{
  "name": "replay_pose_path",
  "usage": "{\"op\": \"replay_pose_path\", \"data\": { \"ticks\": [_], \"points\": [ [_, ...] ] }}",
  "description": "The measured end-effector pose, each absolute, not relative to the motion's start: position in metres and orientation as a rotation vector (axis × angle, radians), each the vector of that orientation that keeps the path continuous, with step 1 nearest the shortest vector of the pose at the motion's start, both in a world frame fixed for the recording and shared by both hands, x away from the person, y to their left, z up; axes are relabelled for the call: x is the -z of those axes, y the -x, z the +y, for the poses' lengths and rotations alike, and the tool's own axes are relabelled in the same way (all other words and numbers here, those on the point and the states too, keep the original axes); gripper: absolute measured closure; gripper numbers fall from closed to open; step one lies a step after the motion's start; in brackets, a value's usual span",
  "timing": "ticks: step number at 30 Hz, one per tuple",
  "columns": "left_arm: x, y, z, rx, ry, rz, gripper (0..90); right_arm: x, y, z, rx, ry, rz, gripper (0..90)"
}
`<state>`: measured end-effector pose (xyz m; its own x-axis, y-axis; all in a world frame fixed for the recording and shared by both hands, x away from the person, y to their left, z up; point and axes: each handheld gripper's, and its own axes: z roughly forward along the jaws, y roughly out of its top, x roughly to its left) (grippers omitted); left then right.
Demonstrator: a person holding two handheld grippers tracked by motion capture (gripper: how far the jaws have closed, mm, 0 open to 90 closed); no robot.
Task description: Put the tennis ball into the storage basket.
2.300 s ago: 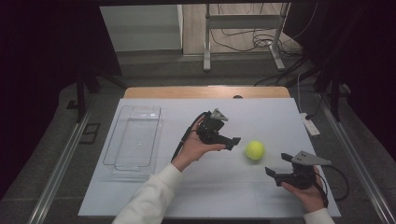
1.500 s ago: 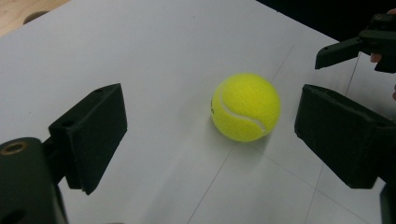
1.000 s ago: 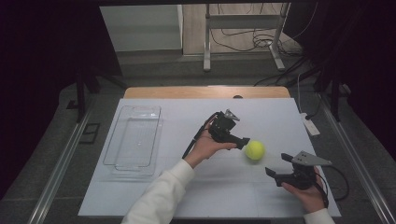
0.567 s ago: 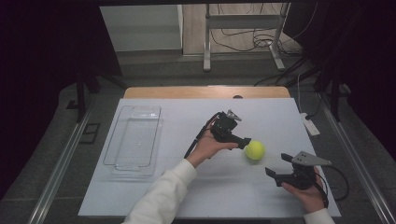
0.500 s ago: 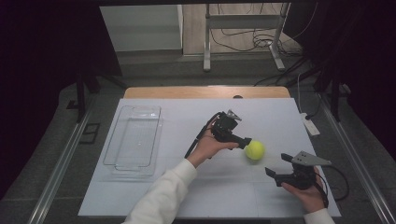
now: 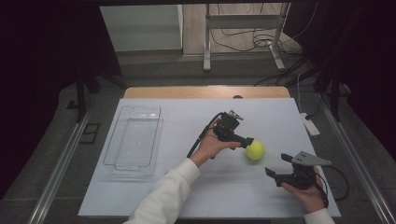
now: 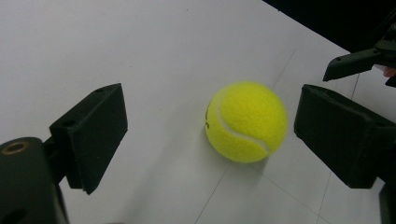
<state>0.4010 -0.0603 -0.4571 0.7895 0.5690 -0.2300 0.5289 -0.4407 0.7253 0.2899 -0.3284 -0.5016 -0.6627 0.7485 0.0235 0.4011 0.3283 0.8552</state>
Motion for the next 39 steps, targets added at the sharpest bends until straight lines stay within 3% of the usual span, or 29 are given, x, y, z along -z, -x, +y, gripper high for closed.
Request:
{"op": "replay_pose_path", "data": {
  "ticks": [39],
  "points": [
    [0.475, -0.410, -0.098, 0.036, -2.196, 0.787, 7.6, 0.503, -0.290, -0.328, -1.265, -1.021, 2.234, 11.4]
  ]
}}
